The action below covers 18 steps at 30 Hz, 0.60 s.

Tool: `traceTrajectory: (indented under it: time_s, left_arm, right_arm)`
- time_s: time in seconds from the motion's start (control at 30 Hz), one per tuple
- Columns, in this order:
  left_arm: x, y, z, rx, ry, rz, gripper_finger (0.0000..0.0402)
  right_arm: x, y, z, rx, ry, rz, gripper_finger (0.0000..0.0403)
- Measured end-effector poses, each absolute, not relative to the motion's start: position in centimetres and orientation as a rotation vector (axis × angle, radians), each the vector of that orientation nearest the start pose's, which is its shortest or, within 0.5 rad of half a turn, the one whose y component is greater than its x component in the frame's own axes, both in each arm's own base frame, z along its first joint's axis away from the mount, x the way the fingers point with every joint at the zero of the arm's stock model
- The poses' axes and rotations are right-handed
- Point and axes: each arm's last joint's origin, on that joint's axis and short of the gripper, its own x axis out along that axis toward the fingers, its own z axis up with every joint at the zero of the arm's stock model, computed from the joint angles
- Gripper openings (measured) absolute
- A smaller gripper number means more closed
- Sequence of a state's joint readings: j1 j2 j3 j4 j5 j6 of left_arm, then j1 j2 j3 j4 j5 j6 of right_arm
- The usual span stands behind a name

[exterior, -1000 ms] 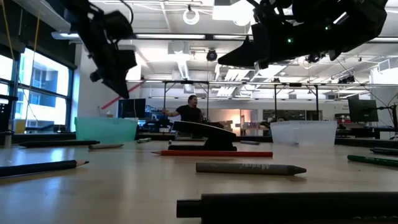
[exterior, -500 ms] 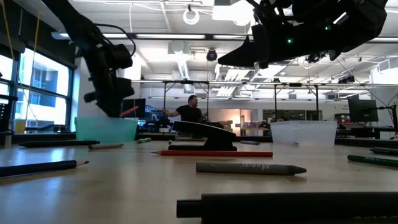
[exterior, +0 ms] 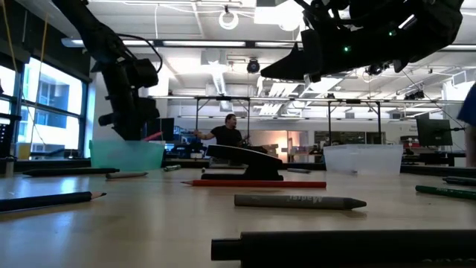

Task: Sort crayons/erasers/pens/pencils in bins
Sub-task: Put the pink pencil into the green bin, then put the gray crayon into the red bin

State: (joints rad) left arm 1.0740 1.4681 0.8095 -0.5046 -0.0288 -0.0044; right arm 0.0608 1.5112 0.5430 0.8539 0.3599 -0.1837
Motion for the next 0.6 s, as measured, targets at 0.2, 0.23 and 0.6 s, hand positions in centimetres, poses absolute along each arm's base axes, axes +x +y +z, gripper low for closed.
traceTrajectory:
  time_s: [0.2,0.23,0.6]
  left_arm:
    - [12.5,23.2,17.6,-0.604,1.042,0.975,0.0055]
    - [12.5,23.2,17.6,-0.603,1.042,0.975,0.0057]
    - [12.1,22.6,19.4,-0.497,1.018,0.988,0.0040]
  right_arm:
    - [28.7,0.7,18.8,-0.206,0.139,-0.288,0.0000]
    - [28.7,0.7,18.8,-0.206,0.139,-0.288,0.0000]
    - [28.7,0.7,18.8,-0.206,0.139,-0.288,0.0000]
